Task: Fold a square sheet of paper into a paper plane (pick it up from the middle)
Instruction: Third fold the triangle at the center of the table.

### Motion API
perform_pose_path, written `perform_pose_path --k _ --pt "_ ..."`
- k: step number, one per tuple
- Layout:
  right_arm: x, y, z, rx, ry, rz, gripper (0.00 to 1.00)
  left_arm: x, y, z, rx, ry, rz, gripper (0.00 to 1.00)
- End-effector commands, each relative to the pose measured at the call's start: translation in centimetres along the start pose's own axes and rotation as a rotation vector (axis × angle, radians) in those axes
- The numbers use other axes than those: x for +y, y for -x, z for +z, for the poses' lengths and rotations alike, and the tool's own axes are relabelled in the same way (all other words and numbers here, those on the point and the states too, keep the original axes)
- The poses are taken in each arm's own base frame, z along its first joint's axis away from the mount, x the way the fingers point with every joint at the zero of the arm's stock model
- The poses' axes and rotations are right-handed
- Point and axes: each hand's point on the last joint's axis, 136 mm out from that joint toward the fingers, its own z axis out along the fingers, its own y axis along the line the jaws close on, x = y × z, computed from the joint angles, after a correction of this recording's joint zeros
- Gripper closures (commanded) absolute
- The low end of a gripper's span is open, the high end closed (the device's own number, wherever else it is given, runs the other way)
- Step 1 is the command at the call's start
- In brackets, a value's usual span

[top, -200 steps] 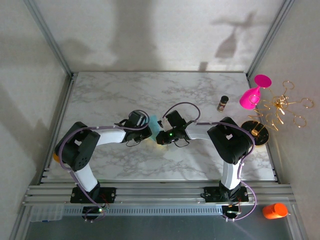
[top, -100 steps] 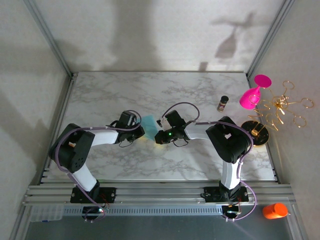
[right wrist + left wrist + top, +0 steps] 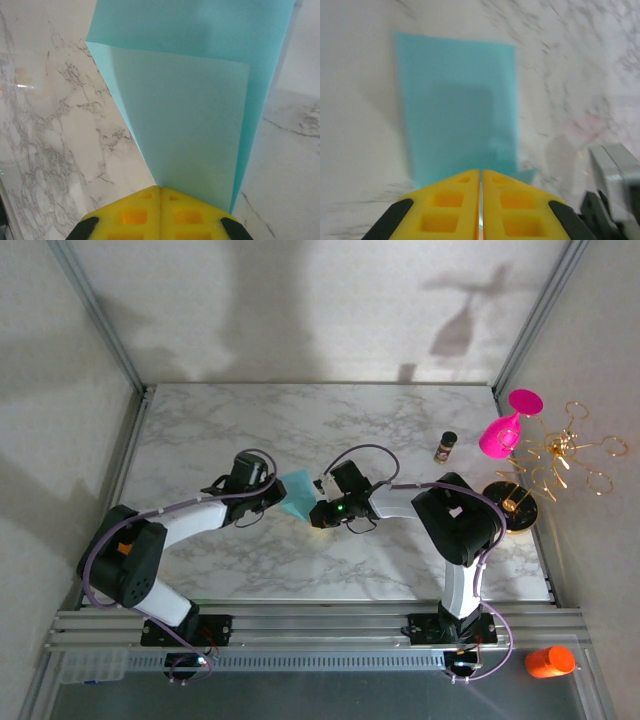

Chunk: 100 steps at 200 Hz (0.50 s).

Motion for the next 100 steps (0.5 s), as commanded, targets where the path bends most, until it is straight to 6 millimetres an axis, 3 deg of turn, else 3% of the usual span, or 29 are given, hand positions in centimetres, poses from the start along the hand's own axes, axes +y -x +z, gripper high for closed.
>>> perform_pose_path --k 1,57,100 --pt "-4.6 -5.9 1.3 0.18 -0.149 0.133 0.95 -2.3 -1.7 0.7 0.032 -0.075 -0.032 0.9" --pt "-4.5 -5.9 1.2 0.178 -0.147 0.133 0.95 -0.5 -4.4 3.3 0.105 -0.004 -0.036 0.92" --pt "-3.8 -5.3 1.1 0.166 -0.122 0.139 0.95 0.8 -4.4 4.4 0.083 0.042 -0.062 0.95"
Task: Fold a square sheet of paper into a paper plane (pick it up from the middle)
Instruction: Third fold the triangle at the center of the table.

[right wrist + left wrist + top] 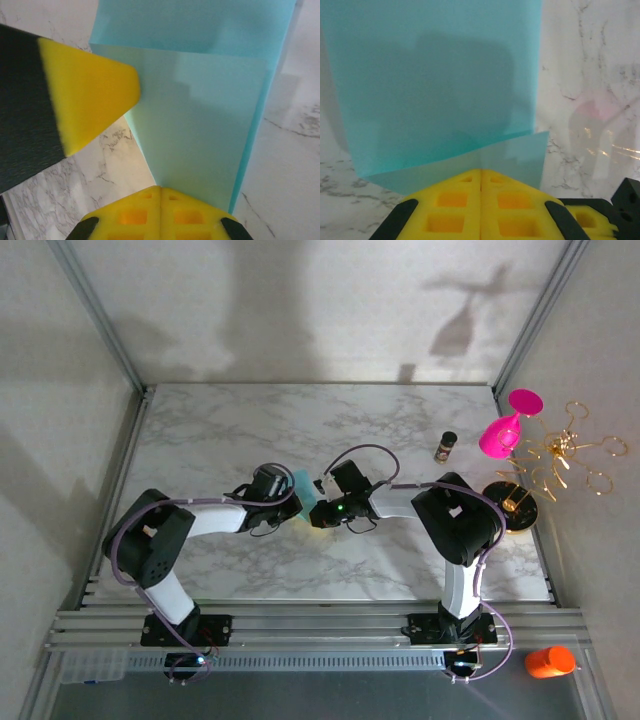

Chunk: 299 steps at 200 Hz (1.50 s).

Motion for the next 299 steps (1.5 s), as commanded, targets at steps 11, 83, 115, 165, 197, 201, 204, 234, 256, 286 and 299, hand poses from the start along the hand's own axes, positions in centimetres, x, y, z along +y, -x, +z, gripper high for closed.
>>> perform_pose_path --k 11,83,115,165,197,201,204,234,256,286,299 --pt "-3.5 -4.9 0.9 0.148 -0.114 0.129 0.95 0.6 0.5 0.7 -0.038 0.028 -0.023 0.95" --pt "2.2 0.7 -1.1 0.021 0.058 0.04 0.94 2.9 -0.1 0.6 -0.051 0.092 -0.04 0.97" --pt "1.6 1.5 -0.2 0.021 0.031 0.055 0.95 3.4 -0.3 0.9 -0.037 0.112 -0.027 0.97" --pt "0.1 1.6 0.9 0.035 -0.023 0.074 0.96 3.8 -0.6 1.1 -0.023 0.125 -0.017 0.97" --pt "-0.9 0.5 1.4 0.071 -0.048 0.086 0.96 4.3 -0.7 1.2 -0.022 0.152 -0.011 0.97" --pt "-1.1 0.2 1.4 0.077 -0.052 0.088 0.96 4.4 -0.6 1.1 -0.023 0.157 -0.011 0.97" --pt "-1.2 0.0 1.4 0.081 -0.054 0.088 0.96 4.5 -0.6 1.2 -0.023 0.163 -0.01 0.97" --pt "-2.2 -2.4 0.9 0.125 -0.085 0.085 0.96 5.9 -0.7 1.2 -0.022 0.222 -0.012 0.97" --pt "-2.6 -3.9 0.2 0.148 -0.09 0.079 0.97 6.7 -0.6 0.9 -0.026 0.245 -0.018 0.98" --pt "-2.6 -5.8 -0.7 0.172 -0.087 0.055 0.96 7.5 -0.5 0.8 -0.026 0.262 -0.023 0.98" --pt "-2.7 -6.6 -1.1 0.183 -0.088 0.051 0.96 7.6 -0.4 0.8 -0.026 0.264 -0.024 0.98"
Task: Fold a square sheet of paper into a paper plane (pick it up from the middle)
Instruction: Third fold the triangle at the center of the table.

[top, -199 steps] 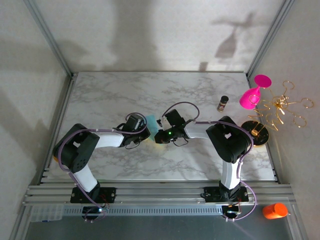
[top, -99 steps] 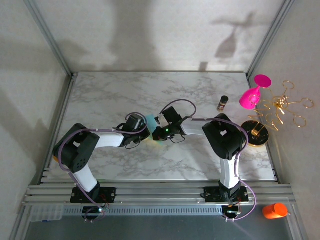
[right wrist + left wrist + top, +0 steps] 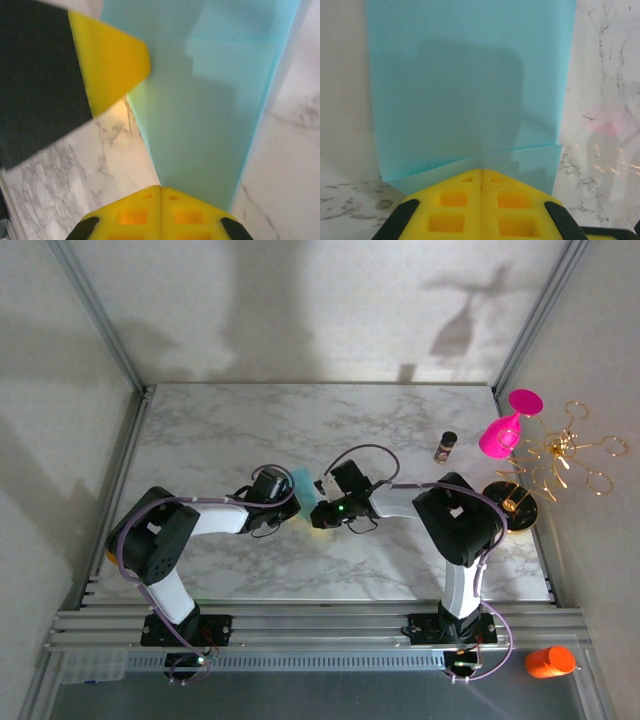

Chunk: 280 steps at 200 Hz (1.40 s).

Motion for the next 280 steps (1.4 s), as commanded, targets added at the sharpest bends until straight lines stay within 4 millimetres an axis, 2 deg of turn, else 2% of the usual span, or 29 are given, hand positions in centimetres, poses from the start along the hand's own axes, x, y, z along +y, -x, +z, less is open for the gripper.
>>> perform_pose_path --k 1,25,33,52,65,92,105,122,161,214,245,280 --pt "-2.6 -6.0 -0.5 0.163 -0.084 0.064 0.96 6.4 -1.1 0.4 0.026 0.224 -0.003 0.98" --pt "-3.1 -7.6 -1.1 0.169 -0.1 0.069 0.96 6.3 -0.9 0.4 0.028 0.22 0.001 0.98" --pt "-4.0 -7.6 -1.7 0.152 -0.113 0.096 0.96 6.2 -0.9 0.4 0.029 0.217 0.003 0.98" --pt "-3.7 -7.6 -2.5 0.117 -0.099 0.094 0.96 6.0 -1.0 0.5 0.035 0.209 0.008 0.98" --pt "-2.6 -6.2 -3.2 0.065 -0.073 0.062 0.96 5.6 -1.0 0.5 0.042 0.193 0.015 0.98" --pt "0.5 -1.2 -5.0 -0.094 -0.011 0.006 0.95 4.4 -1.0 0.8 0.06 0.151 0.033 0.98" --pt "1.7 0.5 -5.3 -0.148 0.034 0.0 0.94 4.3 -1.0 0.9 0.061 0.149 0.04 0.98" --pt "1.6 1.8 -4.6 -0.162 0.04 0.02 0.94 4.1 -0.9 0.9 0.061 0.149 0.047 0.98" --pt "0.1 2.9 -2.1 -0.108 -0.01 0.049 0.95 3.9 -1.1 1.1 0.078 0.138 0.061 0.98" --pt "-1.0 2.0 0.0 -0.035 -0.03 0.068 0.95 2.5 -0.7 0.7 0.081 0.099 0.098 0.97" --pt "-1.6 0.4 0.7 0.019 -0.054 0.069 0.95 -0.1 0.1 0.2 0.074 0.023 0.126 0.95" --pt "-3.8 -0.9 0.8 0.055 -0.159 0.086 0.95 -3.1 0.4 -1.3 0.055 -0.091 0.131 0.89"
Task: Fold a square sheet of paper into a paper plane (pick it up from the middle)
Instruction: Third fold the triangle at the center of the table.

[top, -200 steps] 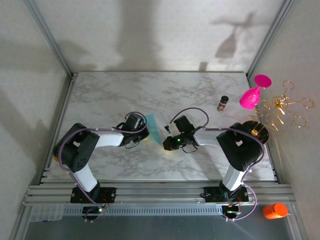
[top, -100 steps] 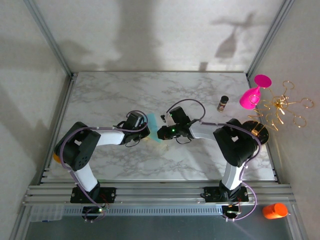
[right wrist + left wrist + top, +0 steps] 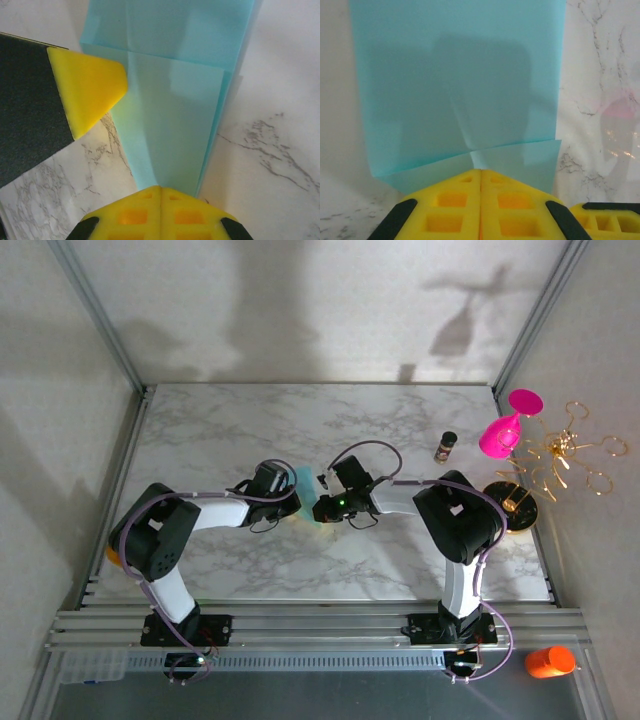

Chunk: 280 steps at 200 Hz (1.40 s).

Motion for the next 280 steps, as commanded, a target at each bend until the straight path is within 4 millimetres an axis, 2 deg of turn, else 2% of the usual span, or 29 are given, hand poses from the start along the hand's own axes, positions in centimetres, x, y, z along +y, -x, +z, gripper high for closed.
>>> perform_pose_path --k 1,30,34,47,125,159,187,227,261,280 --pt "-2.9 -2.8 1.0 0.094 -0.124 0.03 0.95 -2.4 0.3 -1.5 0.002 -0.082 0.021 0.89" --pt "-4.0 -2.9 0.9 0.097 -0.187 0.039 0.95 -3.4 -0.4 -2.2 -0.008 -0.146 0.02 0.86" --pt "-3.5 -3.3 1.2 0.109 -0.19 0.022 0.95 -3.3 -0.5 -2.2 -0.008 -0.149 0.02 0.86" --pt "-3.6 -3.3 1.3 0.11 -0.212 0.015 0.95 -3.4 -0.9 -2.0 0.002 -0.161 0.023 0.86" --pt "-4.5 -3.9 1.5 0.134 -0.29 0.004 0.96 -0.5 -2.4 0.3 0.053 -0.042 0.029 0.9" --pt "-5.6 -4.3 1.1 0.145 -0.35 0.005 0.96 1.2 -1.7 0.4 0.026 0.048 0.016 0.91" --pt "-6.4 -4.9 0.9 0.161 -0.387 0.007 0.97 3.5 -1.2 0.2 0.025 0.109 -0.005 0.91" --pt "-7.5 -5.8 0.6 0.183 -0.437 0.008 0.98 6.6 0.5 -0.7 0.01 0.157 -0.041 0.9" --pt "-7.4 -5.8 0.6 0.183 -0.436 0.007 0.98 9.0 2.3 -2.0 -0.014 0.217 -0.065 0.9" --pt "-6.9 -5.4 0.7 0.172 -0.41 0.004 0.98 9.5 3.1 -2.6 -0.027 0.237 -0.063 0.9"
